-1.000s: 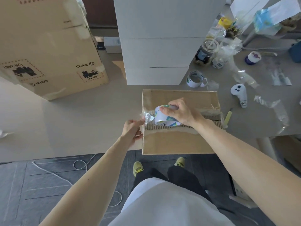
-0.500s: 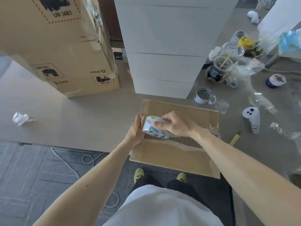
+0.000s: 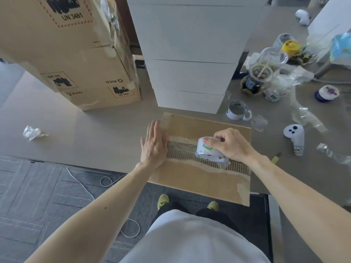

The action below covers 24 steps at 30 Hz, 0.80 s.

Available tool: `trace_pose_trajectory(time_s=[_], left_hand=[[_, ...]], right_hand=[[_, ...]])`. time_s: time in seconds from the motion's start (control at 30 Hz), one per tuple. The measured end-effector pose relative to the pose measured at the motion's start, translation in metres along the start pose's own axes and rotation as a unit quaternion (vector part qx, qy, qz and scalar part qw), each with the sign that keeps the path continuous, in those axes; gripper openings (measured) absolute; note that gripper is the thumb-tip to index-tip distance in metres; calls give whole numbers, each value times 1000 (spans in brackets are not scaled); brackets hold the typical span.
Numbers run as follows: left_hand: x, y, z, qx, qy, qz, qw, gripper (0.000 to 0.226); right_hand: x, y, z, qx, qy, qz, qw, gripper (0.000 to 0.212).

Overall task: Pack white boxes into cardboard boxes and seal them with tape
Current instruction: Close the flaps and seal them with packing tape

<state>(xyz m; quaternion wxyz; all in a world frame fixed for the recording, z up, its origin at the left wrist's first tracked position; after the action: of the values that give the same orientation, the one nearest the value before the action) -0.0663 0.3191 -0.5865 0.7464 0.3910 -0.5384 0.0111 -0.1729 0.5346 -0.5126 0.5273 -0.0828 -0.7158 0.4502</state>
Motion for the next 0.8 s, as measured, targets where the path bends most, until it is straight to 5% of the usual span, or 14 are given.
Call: trace_pose_trajectory(time_s=[0.13, 0.37, 0.57, 0.8], left_hand=[[-7, 44, -12, -143, -26, 63, 987, 46], [-18, 48, -20, -127, -84, 138, 979, 56], [-20, 44, -20, -122, -94, 139, 978, 58], [-24, 48, -19, -126, -89, 183, 971, 58]], right_hand=[[3, 1, -5, -11, 5, 15, 1000, 71], [-8, 3, -12, -22, -90, 51, 994, 58], [26, 4, -8, 25, -47, -83, 995, 65], [41, 28, -28, -24, 28, -44, 998, 64]])
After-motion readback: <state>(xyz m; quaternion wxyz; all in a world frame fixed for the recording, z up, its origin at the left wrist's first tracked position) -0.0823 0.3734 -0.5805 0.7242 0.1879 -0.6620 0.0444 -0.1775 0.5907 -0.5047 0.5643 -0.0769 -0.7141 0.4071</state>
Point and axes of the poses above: each hand's wrist, its own z-axis towards the middle knuckle, its own x-axis out of the back of the hand, y = z × x, the point moved 8 cm from there along z, towards the middle knuckle, and after that the axes turned 15 degrees about y, right-handed, at the moved point
